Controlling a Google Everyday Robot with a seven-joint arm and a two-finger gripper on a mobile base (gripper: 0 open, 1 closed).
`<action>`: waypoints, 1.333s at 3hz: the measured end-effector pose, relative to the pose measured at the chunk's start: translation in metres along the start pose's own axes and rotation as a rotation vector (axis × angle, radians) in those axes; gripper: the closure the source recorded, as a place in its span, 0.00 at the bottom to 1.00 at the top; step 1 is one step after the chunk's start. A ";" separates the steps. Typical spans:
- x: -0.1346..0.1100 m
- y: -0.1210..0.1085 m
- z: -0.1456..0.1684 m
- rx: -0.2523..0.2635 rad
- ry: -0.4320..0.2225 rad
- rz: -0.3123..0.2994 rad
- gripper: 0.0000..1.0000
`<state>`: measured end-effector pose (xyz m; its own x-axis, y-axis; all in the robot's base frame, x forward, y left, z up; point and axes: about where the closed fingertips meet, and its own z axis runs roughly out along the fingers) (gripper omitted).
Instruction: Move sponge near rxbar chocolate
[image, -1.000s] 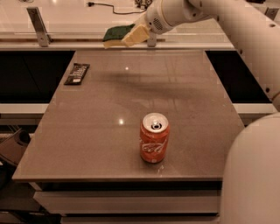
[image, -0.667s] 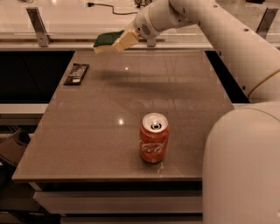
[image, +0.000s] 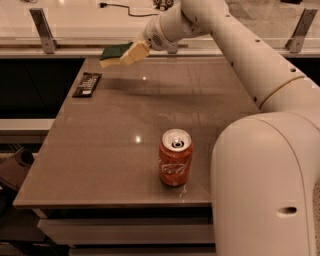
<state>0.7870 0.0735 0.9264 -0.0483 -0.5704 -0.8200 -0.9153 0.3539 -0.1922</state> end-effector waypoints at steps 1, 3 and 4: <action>0.004 -0.001 0.004 0.009 0.015 0.007 1.00; 0.022 0.016 0.035 0.014 0.065 0.056 1.00; 0.025 0.020 0.040 0.005 0.071 0.058 0.82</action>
Offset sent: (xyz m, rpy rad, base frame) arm 0.0077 0.0212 -0.0526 -0.0610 0.0764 -0.0796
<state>0.7835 0.0960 0.8802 -0.1292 -0.5997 -0.7898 -0.9082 0.3913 -0.1486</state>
